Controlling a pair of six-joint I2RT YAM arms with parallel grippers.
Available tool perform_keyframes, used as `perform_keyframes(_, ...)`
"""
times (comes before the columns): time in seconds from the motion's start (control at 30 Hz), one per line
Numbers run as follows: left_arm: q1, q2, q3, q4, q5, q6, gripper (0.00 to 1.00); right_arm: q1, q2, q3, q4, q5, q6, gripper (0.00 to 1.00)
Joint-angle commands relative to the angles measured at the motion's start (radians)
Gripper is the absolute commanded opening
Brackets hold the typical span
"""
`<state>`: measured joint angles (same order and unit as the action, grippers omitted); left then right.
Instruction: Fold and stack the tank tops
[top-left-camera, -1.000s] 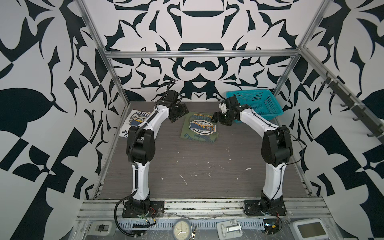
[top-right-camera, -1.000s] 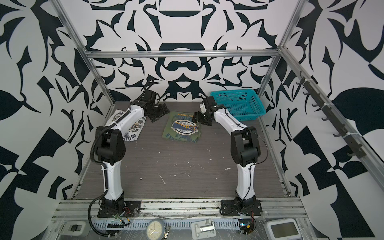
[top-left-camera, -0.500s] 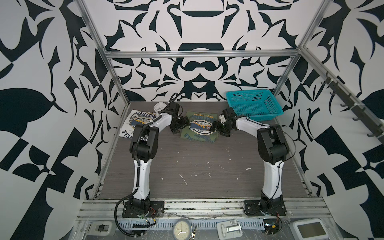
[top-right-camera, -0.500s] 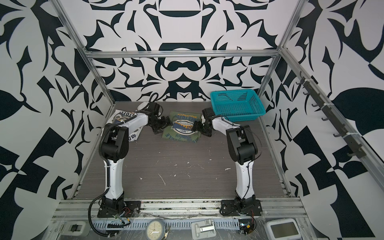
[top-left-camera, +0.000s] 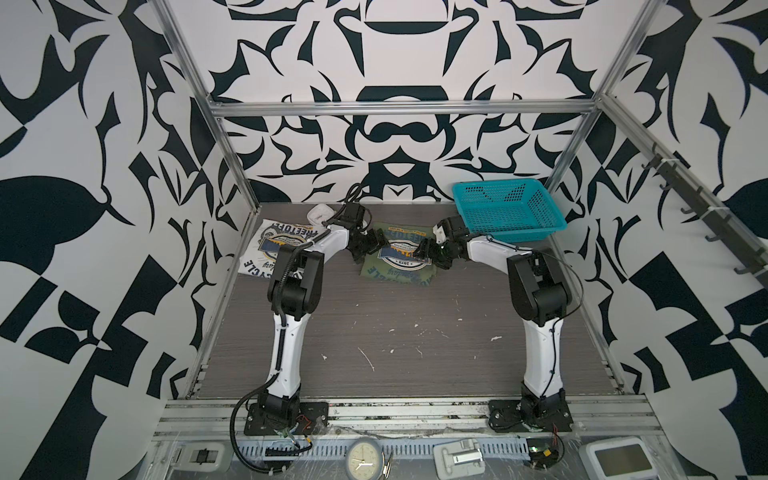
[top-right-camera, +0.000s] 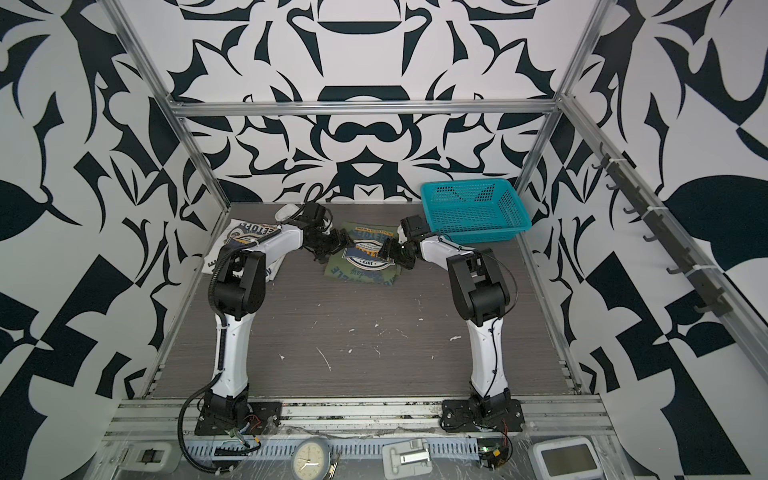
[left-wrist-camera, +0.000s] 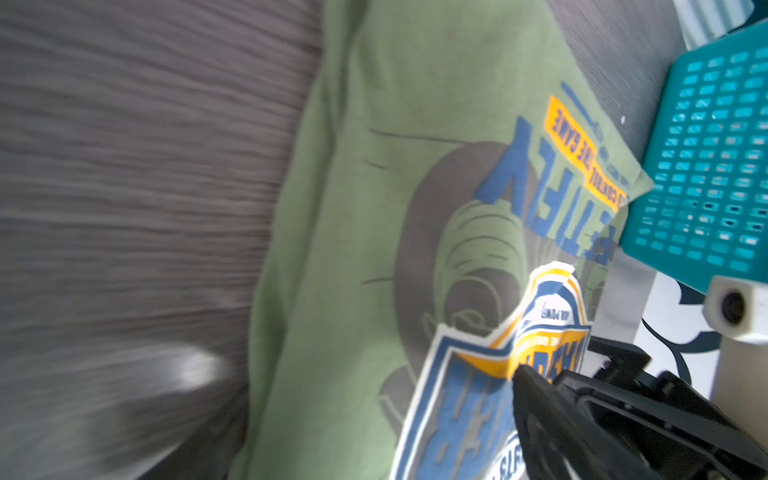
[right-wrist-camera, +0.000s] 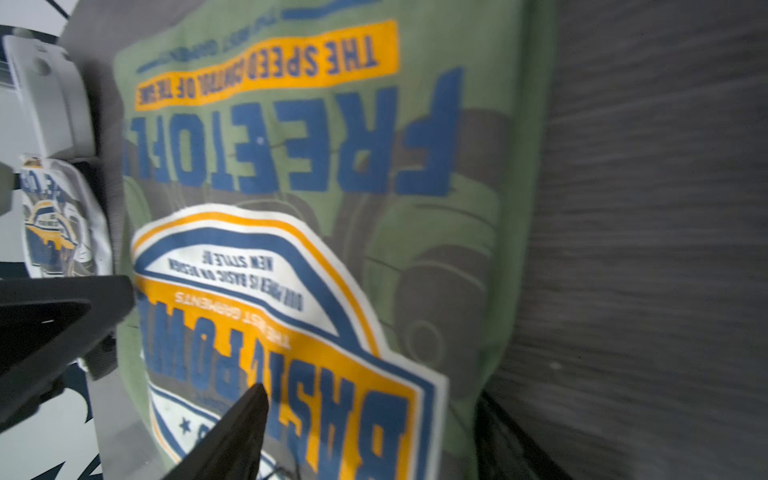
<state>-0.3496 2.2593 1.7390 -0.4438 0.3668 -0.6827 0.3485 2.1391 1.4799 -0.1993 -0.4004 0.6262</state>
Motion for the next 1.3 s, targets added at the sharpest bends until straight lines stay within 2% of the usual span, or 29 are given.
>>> perform_keyframes(0.0, -0.015, 0.077, -0.016, -0.047, 0.025, 0.005, 0.84, 0.028, 0.064, -0.007, -0.044, -0.023, 0.03, 0.72)
perform_keyframes(0.17, -0.015, 0.058, -0.036, -0.024, 0.02, -0.006, 0.59, 0.054, 0.085, 0.007, -0.002, -0.059, 0.056, 0.59)
perform_keyframes(0.33, -0.015, 0.007, -0.063, -0.024, -0.022, -0.001, 0.32, 0.095, 0.099, 0.038, 0.024, -0.08, 0.067, 0.39)
perform_keyframes(0.5, -0.015, -0.113, -0.137, -0.038, -0.124, 0.024, 0.18, 0.143, 0.1, 0.067, 0.058, -0.091, 0.085, 0.13)
perform_keyframes(0.63, -0.006, -0.266, -0.21, -0.113, -0.284, 0.069, 0.08, 0.197, 0.088, 0.1, 0.078, -0.085, 0.097, 0.04)
perform_keyframes(0.77, 0.036, -0.427, -0.291, -0.149, -0.402, 0.085, 0.02, 0.255, 0.104, 0.176, 0.099, -0.07, 0.123, 0.0)
perform_keyframes(0.87, 0.086, -0.531, -0.339, -0.147, -0.428, 0.109, 0.01, 0.291, 0.144, 0.257, 0.118, -0.074, 0.157, 0.0)
perform_keyframes(1.07, 0.215, -0.597, -0.315, -0.21, -0.396, 0.179, 0.0, 0.355, 0.258, 0.46, 0.153, -0.084, 0.218, 0.0)
perform_keyframes(1.27, 0.374, -0.559, -0.276, -0.226, -0.319, 0.203, 0.0, 0.406, 0.447, 0.733, 0.167, -0.096, 0.285, 0.0)
